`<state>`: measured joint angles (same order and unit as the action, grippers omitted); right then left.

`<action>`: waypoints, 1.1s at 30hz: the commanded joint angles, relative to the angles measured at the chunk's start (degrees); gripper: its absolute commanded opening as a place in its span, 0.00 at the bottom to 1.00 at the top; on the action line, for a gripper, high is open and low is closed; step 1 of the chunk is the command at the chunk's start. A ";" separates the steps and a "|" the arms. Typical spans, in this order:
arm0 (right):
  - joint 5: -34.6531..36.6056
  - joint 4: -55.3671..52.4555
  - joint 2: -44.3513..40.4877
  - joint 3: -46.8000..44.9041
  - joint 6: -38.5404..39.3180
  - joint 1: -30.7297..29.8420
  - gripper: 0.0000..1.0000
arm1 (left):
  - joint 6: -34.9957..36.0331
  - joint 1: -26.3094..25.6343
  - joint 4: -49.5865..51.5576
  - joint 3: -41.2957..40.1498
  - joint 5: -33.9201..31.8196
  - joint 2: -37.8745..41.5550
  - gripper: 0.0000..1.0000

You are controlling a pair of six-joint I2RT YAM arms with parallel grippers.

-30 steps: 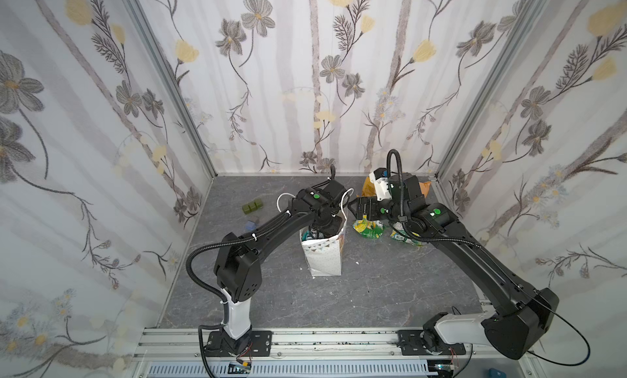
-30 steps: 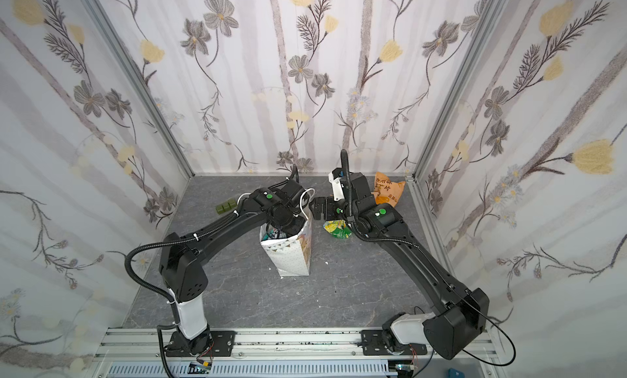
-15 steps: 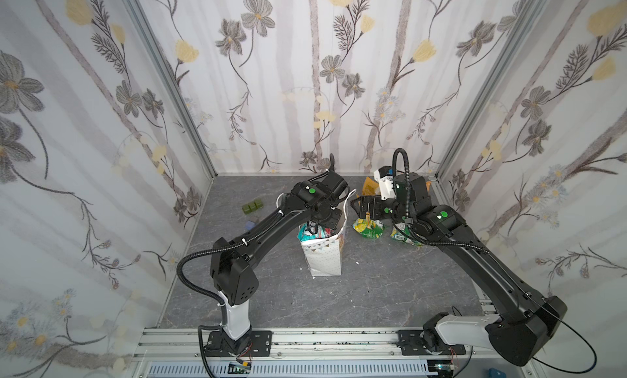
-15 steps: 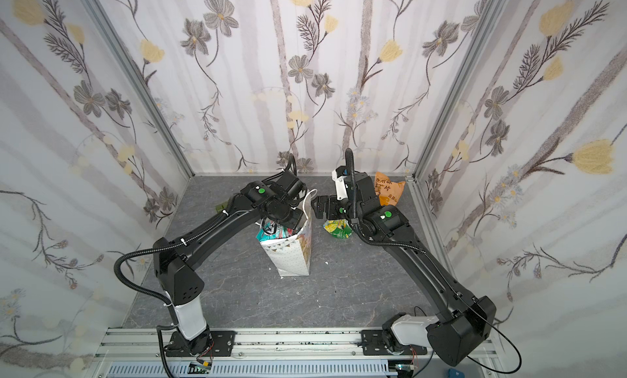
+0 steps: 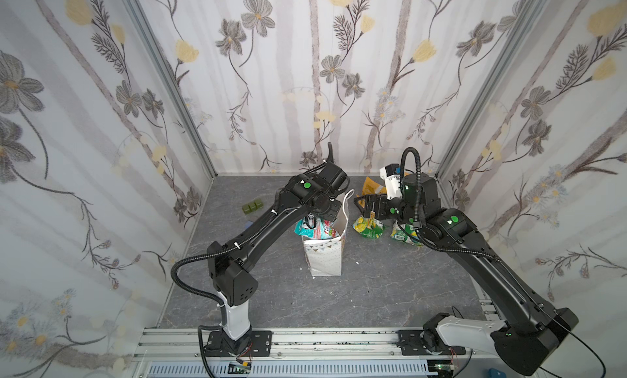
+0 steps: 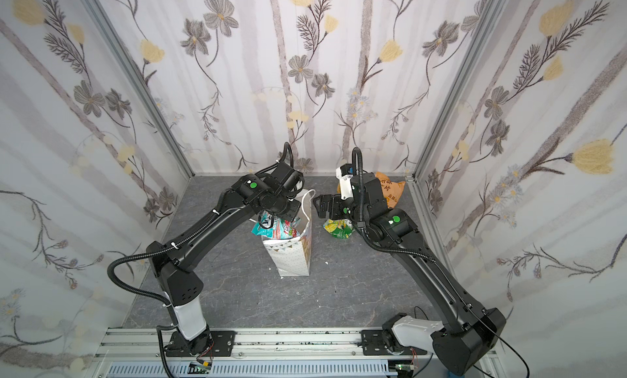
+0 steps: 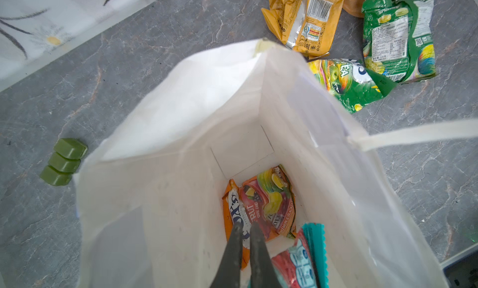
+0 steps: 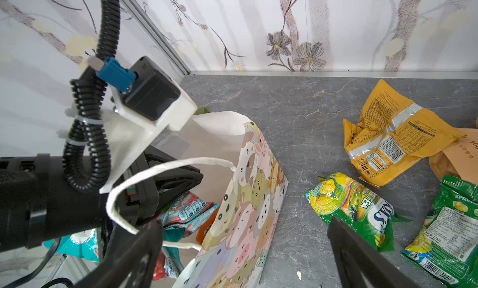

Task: Take the snacks out of the paper bag
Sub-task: Pick up the snack from the paper bag, then place the snack at the center of the table.

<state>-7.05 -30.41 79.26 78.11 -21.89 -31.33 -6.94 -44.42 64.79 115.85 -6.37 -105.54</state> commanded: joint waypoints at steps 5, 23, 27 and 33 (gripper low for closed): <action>3.92 3.47 -2.33 0.40 0.44 0.09 0.99 | 1.45 0.04 0.33 2.23 -2.72 0.48 0.00; 9.35 13.97 -12.42 -3.54 -1.31 0.07 0.99 | 4.69 -0.12 -12.78 0.65 -3.91 9.71 0.00; 7.41 17.76 -14.47 -4.91 -2.60 0.05 0.99 | 5.71 -0.15 -20.94 -4.18 -2.44 14.95 0.00; 0.77 24.72 -16.29 -7.19 -4.94 -0.01 0.99 | 4.82 -0.40 -35.35 -12.75 1.10 23.22 0.00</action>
<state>-1.65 -12.47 63.16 71.61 -25.04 -31.29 -1.91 -44.71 41.82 105.16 -7.27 -84.90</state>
